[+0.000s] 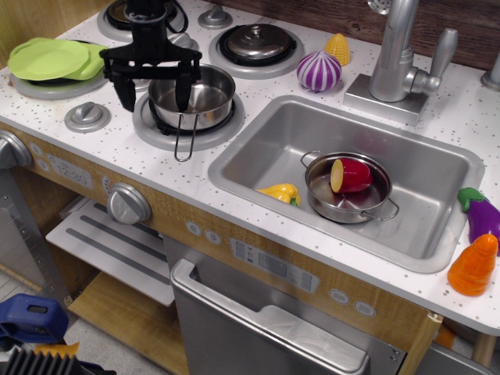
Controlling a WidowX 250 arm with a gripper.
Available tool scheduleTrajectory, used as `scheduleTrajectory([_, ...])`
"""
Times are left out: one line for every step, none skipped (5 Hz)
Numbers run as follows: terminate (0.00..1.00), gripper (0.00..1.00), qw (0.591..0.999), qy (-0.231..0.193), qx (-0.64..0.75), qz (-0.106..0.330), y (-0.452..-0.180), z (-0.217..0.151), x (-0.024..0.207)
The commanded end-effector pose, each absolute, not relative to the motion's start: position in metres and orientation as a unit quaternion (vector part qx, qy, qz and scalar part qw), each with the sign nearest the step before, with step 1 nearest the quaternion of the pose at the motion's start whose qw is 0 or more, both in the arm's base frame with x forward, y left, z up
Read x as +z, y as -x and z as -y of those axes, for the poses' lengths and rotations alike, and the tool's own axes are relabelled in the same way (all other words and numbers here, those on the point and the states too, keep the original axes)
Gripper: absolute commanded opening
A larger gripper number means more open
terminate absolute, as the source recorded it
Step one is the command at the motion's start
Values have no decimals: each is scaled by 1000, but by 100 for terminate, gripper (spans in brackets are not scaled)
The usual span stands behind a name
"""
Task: Pick up pan from stove
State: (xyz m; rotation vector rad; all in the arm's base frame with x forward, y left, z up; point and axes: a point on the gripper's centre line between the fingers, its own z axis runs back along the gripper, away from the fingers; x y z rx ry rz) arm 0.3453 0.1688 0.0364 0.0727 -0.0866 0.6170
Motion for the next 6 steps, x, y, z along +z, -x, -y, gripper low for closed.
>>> scheduleTrajectory([0, 100, 946, -34, 313, 73, -352, -177, 47])
scheduleTrajectory([0, 0, 946, -35, 314, 73, -352, -177, 48])
scheduleTrajectory([0, 0, 944, -35, 318, 79, -352, -176, 48])
scheduleTrajectory([0, 0, 942, -40, 322, 85, -354, -178, 52])
scheduleTrajectory([0, 0, 935, -61, 334, 103, -355, -180, 67])
scheduleTrajectory([0, 0, 930, -74, 348, 97, -358, -186, 94])
